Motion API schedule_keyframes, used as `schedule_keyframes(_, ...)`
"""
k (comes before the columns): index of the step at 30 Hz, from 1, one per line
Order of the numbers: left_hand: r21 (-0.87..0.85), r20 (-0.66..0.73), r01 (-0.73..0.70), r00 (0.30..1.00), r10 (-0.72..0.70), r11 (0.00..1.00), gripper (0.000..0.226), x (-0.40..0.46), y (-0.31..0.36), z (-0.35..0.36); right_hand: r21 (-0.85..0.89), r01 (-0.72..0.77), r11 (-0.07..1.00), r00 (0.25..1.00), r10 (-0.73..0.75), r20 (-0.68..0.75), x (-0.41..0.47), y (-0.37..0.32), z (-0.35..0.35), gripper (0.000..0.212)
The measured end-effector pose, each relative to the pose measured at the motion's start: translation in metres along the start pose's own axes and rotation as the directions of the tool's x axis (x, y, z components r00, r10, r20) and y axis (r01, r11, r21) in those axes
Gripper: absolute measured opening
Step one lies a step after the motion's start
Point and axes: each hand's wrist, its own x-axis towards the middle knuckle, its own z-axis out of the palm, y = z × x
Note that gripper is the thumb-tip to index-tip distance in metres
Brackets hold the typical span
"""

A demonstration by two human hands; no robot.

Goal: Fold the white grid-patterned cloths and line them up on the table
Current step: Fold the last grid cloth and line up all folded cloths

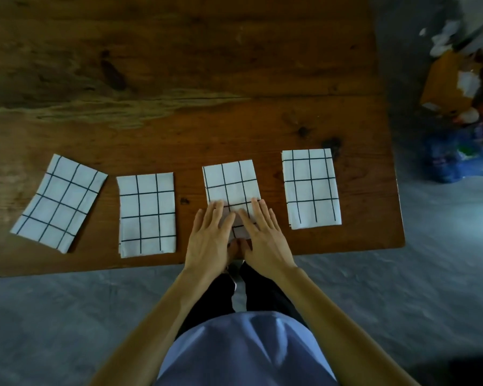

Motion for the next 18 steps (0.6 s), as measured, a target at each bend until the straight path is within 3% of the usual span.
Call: schedule_keyframes(18, -0.093, 0.029, 0.047, 0.999, -0.044, 0.995, 0.073, 0.01, -0.011, -0.004, 0.027, -0.047, 0.999, 0.997, 0.048, -0.066, 0.009, -0.008, 0.003, 0.075)
